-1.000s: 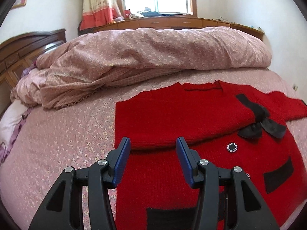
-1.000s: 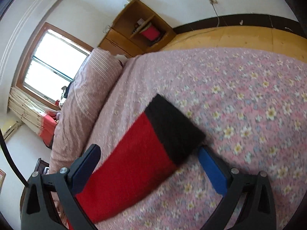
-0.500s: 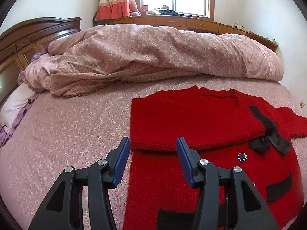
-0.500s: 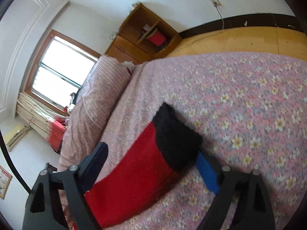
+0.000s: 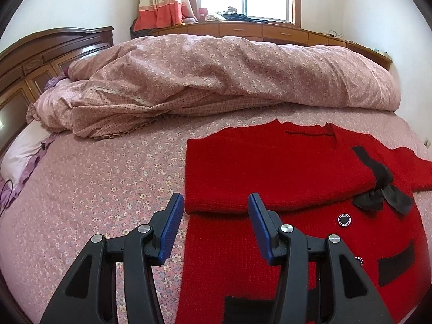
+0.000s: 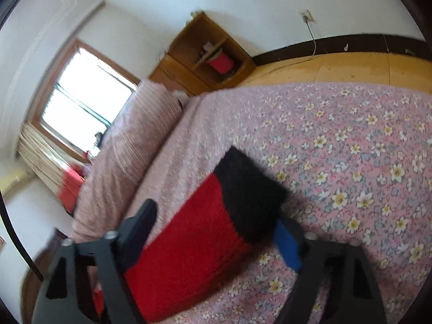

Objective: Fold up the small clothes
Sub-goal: 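Release the sleeve with the left tool while the right tool grasps the other cuff, then fold the other sleeve across the body with the right tool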

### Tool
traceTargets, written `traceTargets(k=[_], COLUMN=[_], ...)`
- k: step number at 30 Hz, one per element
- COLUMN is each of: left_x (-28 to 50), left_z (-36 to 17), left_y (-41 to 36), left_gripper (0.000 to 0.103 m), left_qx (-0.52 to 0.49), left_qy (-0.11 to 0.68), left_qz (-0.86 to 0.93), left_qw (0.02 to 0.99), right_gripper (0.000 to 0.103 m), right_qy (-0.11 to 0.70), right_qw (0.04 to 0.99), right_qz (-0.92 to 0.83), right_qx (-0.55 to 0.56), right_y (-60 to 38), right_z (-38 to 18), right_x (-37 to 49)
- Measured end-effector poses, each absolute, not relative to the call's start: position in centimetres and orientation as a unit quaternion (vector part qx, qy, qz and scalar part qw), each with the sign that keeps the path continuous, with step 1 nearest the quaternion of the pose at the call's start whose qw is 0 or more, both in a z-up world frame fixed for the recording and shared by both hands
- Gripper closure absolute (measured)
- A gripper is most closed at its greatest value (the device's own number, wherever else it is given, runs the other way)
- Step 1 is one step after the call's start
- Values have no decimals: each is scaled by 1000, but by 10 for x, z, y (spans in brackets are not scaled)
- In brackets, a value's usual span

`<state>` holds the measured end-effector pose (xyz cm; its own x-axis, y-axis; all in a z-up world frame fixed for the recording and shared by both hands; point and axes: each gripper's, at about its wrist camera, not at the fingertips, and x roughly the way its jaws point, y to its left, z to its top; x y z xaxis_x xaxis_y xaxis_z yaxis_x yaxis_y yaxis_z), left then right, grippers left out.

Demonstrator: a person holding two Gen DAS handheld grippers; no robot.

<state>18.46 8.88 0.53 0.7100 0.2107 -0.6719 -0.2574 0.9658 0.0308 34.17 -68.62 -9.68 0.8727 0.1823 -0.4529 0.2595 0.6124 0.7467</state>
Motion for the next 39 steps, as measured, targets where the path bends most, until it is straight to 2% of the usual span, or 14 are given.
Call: traceTargets(k=[1,2,4,6,12,17,23,29,33,39], left_x=[184,184,185,186,189,190,192,198,200,199], left_z=[5,5,5,4,2,4,8,15,20,18], left_y=[89,90,91,90,90,93,106,124,134,135], left_gripper=[60,60,60,60,60,60,60,60,60,60], left_qx=[-34,-36,-38,-37,-40,-50,-83,-97,-71,-19], left_qy=[360,361,362,363,365,363,363,349,335,336], left_qz=[126,126,126,127,126,127,126,144,160,138], left_qw=[924,923,923,922,921,922,919,921,926,932], right_gripper=[41,45,70,88,91,91,91,91,91,91], right_qy=[239,235,238,251,241,260,245,249,235,269], right_qw=[859,857,851,846,839,882,902,906,903,886], right_qz=[-28,-31,-42,-46,-18,17,134,234,264,282], right_qx=[451,457,466,469,488,394,329,252,245,252], right_y=[-691,-693,-697,-697,-685,-627,-511,-346,-246,-138], right_z=[-100,-103,-107,-110,-99,-46,17,59,61,21], right_x=[338,335,334,337,340,362,380,383,380,383])
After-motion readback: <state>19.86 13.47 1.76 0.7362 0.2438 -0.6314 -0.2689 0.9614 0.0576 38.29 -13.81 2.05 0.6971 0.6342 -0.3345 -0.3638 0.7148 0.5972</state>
